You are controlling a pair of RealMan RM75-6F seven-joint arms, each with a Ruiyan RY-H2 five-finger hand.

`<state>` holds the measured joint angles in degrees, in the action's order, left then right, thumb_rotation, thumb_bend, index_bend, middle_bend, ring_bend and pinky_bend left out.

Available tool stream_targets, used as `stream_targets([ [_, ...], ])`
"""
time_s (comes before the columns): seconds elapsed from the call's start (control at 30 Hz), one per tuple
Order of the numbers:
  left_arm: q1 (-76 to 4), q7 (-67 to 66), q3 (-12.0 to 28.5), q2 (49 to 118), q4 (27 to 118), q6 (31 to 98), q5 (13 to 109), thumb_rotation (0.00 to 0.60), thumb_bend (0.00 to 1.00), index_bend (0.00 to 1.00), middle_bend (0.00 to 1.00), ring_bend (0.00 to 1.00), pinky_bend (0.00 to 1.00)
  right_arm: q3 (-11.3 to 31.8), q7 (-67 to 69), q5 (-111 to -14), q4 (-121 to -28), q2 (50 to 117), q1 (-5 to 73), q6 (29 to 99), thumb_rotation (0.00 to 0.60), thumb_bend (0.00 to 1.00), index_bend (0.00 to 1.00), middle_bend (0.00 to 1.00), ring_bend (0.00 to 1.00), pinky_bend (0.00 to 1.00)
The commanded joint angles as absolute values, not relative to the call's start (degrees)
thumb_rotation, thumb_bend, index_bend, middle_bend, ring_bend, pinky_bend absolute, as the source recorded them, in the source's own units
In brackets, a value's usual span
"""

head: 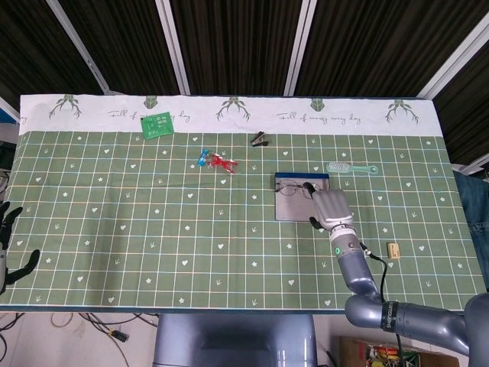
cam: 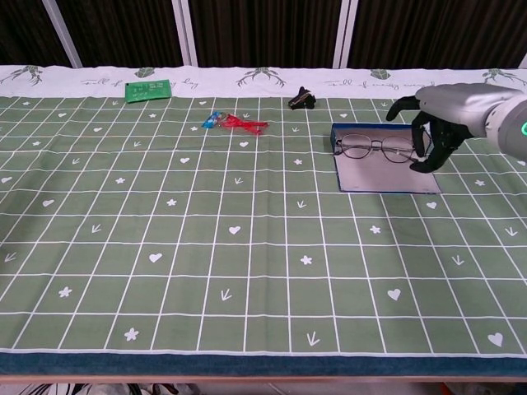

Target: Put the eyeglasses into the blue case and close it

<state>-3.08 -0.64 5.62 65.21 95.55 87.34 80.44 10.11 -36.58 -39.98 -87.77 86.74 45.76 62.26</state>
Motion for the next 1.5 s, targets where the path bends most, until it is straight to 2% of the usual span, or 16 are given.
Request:
stream_targets([
  [0.03,-3.1,-0.6,5.6,65.2,95.6,87.3,80.4,0.6,0.32,0.09,0.0,0.0,0.0,9.8,-38.7,-38.1,-87.5,87.0,46.4,61.6,0.6,0.4,0.18,0.6,0.65,0.62],
  [0.63,-3.1,-0.3,5.7,65.0,95.6,86.9,80.1,0.6,0.32,0.09,0.0,0.0,0.0,11.4,-44.7,-29.7,-80.6,91.8,50.8,58.2,0.6,0.56,0.18,0.61,0.67,0.63],
  [1.5,-3.3,-0.5,5.7,64.9,95.6,86.7,80.1,0.6,0.32,0.09,0.0,0.0,0.0,11.6,-46.1,-26.5,-75.9,94.4,52.3,56.6,0.6,0.56,0.18,0.62,0.68,0.63],
])
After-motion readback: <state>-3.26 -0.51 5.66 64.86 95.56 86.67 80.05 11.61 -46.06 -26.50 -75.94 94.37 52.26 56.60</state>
